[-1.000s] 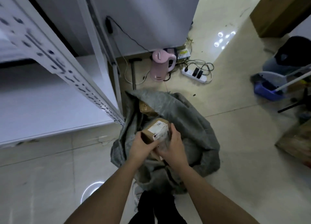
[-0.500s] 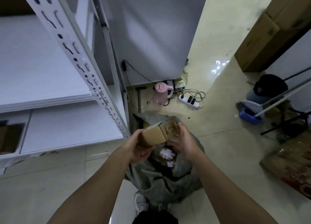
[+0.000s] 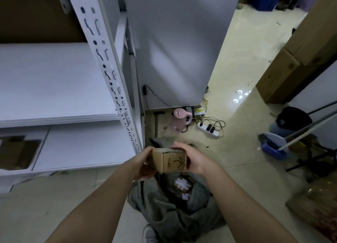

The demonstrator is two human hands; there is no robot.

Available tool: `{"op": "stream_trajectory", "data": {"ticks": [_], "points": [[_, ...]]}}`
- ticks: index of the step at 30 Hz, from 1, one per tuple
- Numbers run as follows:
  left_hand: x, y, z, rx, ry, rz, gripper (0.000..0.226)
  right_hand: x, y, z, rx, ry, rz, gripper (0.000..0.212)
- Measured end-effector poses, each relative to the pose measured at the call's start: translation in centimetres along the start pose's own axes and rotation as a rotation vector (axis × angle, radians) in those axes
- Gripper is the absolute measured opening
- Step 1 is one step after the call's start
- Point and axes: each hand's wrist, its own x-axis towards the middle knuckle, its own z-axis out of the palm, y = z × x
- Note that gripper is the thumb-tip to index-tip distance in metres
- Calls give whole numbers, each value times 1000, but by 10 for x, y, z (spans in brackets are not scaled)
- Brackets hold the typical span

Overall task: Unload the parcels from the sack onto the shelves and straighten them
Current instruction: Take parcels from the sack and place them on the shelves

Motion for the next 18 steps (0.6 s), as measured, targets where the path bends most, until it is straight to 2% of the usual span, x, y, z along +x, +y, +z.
{"op": "stream_trajectory", "data": {"ticks": [4,10,14,18], "points": [[-22,-3,-23,-27,91,92,44,8,-2,31,-54,-25,60,24],[-66,-24,-81,-155,185,105,54,24,11,115,-95,7,2,15],[-81,-43,-152,-189,284,119,53,39,26,178,-133,38,-27,14],[-98,-55,-228,-259,302,133,51,56,43,253,-180,64,-49,12]]}}
